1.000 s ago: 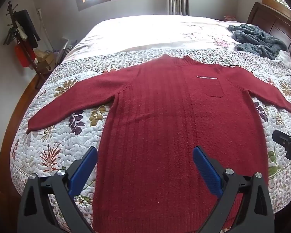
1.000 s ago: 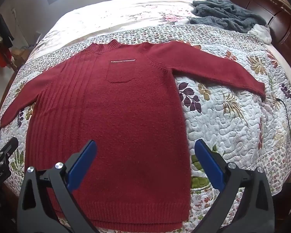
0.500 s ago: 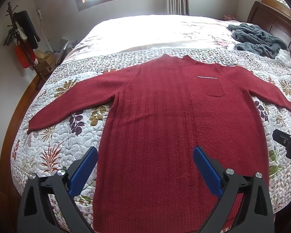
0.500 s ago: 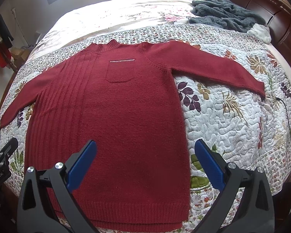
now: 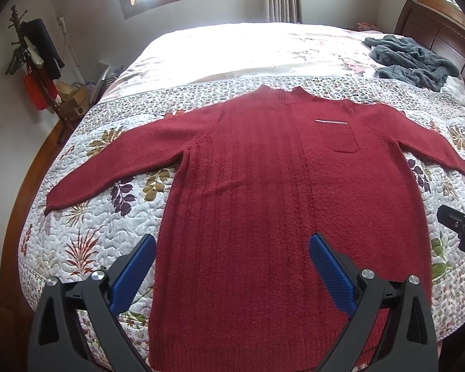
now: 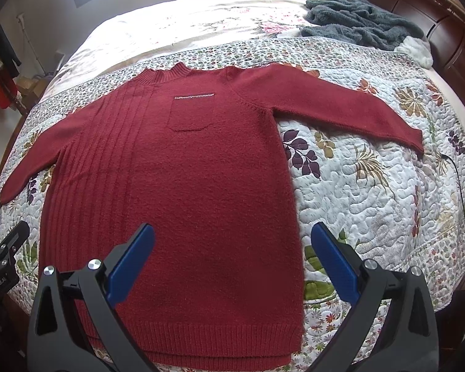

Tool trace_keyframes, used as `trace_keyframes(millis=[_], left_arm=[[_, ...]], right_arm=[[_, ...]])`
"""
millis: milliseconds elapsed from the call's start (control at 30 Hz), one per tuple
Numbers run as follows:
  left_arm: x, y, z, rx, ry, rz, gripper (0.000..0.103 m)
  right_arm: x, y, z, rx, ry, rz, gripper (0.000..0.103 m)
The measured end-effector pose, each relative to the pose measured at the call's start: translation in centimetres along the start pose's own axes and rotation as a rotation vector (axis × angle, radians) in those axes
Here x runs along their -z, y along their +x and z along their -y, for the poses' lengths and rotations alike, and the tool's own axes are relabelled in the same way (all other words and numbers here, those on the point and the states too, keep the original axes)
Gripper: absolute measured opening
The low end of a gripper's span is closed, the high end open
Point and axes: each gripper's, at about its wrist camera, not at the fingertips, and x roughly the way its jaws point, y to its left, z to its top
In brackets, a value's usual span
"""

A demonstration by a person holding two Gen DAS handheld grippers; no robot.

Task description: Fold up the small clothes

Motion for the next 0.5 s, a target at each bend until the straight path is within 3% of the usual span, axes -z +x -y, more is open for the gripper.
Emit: trace_keyframes(millis=[500], left_arm=[[-0.01, 0.20, 0.09, -0.006, 0.004, 0.002, 0.099]], right_arm=[[0.10, 0.45, 0.23, -0.006, 0.008, 0.003, 0.100]])
